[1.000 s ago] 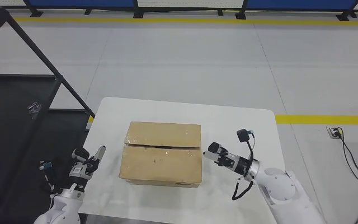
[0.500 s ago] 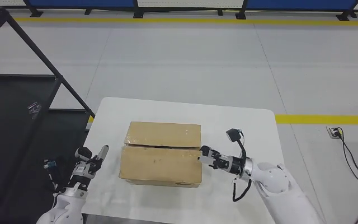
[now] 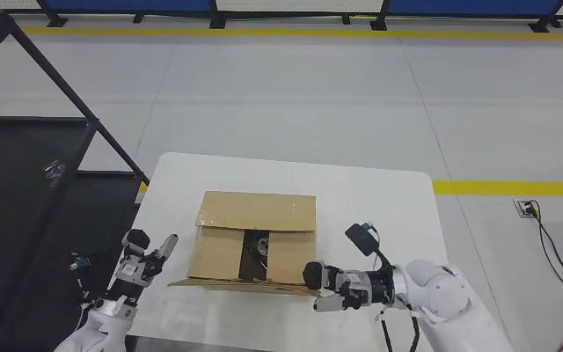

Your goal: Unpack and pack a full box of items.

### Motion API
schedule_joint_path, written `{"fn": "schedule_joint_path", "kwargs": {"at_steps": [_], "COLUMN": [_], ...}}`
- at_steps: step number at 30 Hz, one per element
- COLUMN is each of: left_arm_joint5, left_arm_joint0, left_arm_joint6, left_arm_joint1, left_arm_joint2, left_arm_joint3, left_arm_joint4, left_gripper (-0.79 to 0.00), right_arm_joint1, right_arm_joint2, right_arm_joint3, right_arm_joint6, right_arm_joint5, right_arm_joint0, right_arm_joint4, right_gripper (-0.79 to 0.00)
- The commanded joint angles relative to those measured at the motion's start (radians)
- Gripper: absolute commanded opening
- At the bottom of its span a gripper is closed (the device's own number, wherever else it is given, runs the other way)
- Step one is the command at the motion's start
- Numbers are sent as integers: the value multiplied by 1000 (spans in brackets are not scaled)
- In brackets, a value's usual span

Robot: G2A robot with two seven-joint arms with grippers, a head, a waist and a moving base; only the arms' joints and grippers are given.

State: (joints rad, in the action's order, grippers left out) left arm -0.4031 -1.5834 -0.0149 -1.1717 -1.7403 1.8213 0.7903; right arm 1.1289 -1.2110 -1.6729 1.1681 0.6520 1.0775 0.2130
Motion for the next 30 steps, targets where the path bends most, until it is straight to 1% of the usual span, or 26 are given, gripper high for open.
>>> {"fn": "schedule_joint_path", "kwargs": {"at_steps": [1, 4, 8, 11, 15, 18, 22, 24, 30], "left_arm_joint5": [-67, -147, -274, -349, -421, -435, -420, -412, -412], "left_arm_joint0": [-20, -46, -72, -74, -75, -71, -59, -53, -53], "left_arm_joint6": [4, 17, 84, 137, 164, 172, 159, 156, 156], "left_arm_joint1": [5, 12, 27, 37, 46, 51, 54, 55, 55], "left_arm_joint2": [-15, -37, -70, -87, -83, -75, -58, -52, -52], "left_arm_joint3": [2, -3, -17, -36, -52, -57, -70, -74, -74], "left_arm_joint4": [46, 103, 173, 236, 301, 363, 398, 404, 404], "left_gripper": [0, 0, 0, 0, 0, 0, 0, 0, 0], "right_arm_joint1": [-17, -41, -70, -87, -96, -90, -79, -78, -78], "right_arm_joint2": [20, 60, 115, 148, 185, 190, 173, 159, 159], "right_arm_joint3": [-35, -62, -58, -40, 13, 61, 115, 136, 136], "right_arm_joint6": [-6, -17, -43, -48, -36, -49, -147, -169, -169], "right_arm_joint5": [7, 18, 43, 49, 36, 1, -87, -121, -121], "right_arm_joint0": [16, 28, 23, 7, -27, -65, -98, -110, -110], "right_arm_joint4": [-61, -131, -180, -163, -75, 54, 238, 257, 257], "right_gripper": [0, 0, 0, 0, 0, 0, 0, 0, 0]}}
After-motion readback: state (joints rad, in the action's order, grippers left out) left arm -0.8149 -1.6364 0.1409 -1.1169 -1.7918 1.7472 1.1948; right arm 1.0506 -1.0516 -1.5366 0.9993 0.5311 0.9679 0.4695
